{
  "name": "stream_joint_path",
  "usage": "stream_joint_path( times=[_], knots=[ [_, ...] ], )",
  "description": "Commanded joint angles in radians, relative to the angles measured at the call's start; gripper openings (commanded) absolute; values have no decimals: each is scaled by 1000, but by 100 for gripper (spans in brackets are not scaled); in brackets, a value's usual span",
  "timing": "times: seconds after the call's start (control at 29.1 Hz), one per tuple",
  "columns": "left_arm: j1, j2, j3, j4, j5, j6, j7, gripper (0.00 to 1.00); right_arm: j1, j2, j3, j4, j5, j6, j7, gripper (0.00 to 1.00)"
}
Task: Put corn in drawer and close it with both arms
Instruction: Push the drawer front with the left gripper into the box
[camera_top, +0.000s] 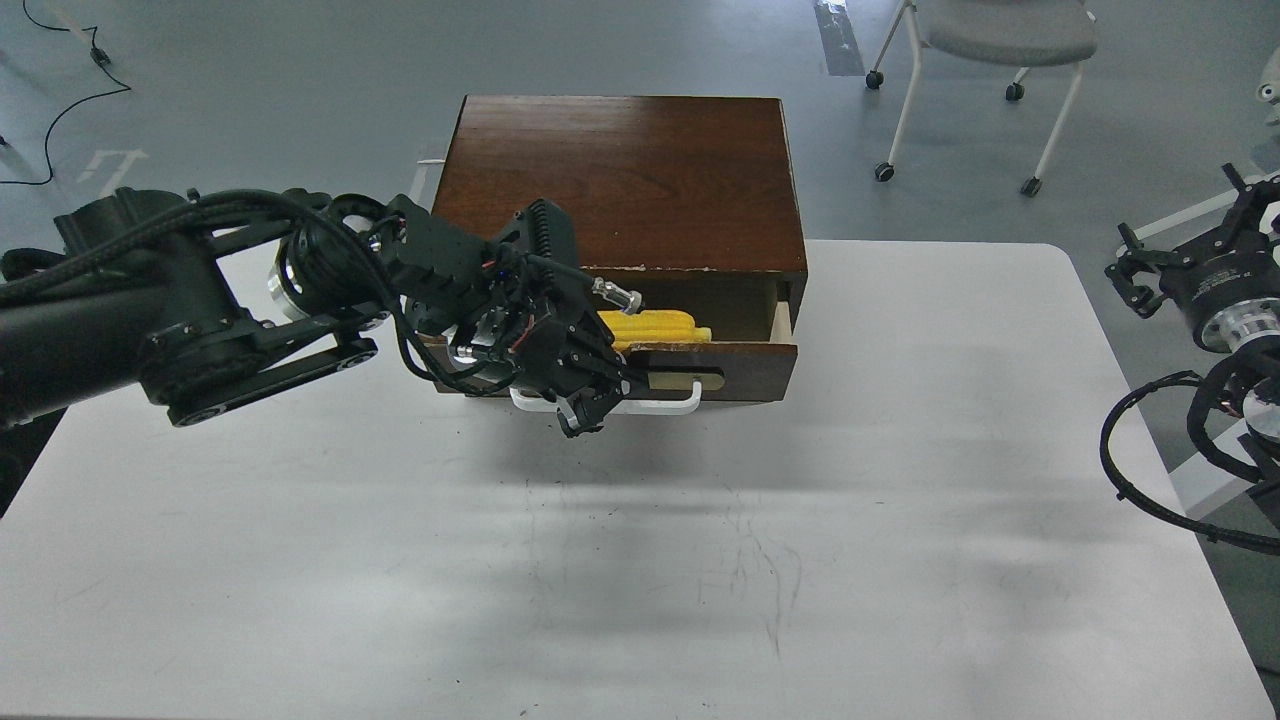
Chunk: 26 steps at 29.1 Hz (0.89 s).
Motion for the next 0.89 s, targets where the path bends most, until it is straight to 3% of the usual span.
stream_joint_path(
  times=[0.0, 0.86],
  knots=[
    [-6, 1, -2, 1, 0, 0, 0, 0, 2, -4, -1, -4, 0, 0, 0, 100],
    [-29, 2, -1, 18, 0, 0, 0, 0, 4, -4, -1, -4, 0, 0, 0, 100]
  ],
)
